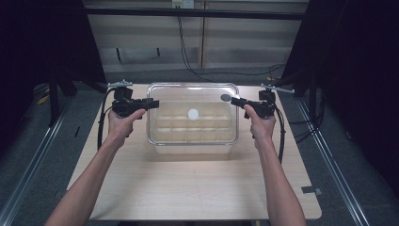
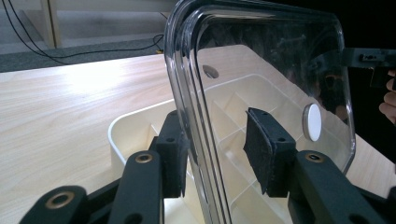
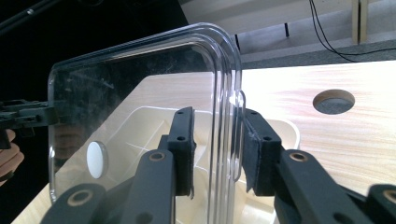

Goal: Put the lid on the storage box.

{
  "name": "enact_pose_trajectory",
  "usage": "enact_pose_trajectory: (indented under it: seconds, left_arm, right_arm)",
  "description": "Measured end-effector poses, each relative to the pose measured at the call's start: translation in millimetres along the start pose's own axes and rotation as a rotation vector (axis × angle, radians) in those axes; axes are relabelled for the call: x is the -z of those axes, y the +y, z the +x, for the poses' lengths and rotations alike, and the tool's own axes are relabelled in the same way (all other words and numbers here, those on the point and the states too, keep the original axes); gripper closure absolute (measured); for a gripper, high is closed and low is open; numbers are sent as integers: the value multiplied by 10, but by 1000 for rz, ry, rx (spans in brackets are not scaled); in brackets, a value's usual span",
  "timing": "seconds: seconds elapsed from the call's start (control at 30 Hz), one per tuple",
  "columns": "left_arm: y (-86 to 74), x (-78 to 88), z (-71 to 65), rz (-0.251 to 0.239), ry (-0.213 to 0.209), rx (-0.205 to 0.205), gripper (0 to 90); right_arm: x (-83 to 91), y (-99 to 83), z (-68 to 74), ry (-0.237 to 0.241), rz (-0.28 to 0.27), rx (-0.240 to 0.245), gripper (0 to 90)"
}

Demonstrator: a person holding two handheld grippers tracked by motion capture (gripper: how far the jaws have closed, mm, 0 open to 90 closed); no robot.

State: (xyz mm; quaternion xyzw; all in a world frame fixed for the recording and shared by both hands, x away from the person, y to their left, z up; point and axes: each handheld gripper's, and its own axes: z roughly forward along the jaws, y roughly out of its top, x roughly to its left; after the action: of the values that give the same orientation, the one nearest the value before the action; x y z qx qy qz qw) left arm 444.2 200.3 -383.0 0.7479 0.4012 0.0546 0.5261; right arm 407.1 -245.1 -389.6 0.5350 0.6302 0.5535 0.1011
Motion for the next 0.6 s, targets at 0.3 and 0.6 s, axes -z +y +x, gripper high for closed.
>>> enact_pose_trajectory:
  seconds: [0.3,0.6]
  left_arm:
    - [-54,-32,63,16,8,1,600]
    - [-92,-122,129,37,15,19,574]
  right_arm:
    - [-64,9,-44,-16,24,1,672]
    - [-160,-14,-102,-38,38,-14,657]
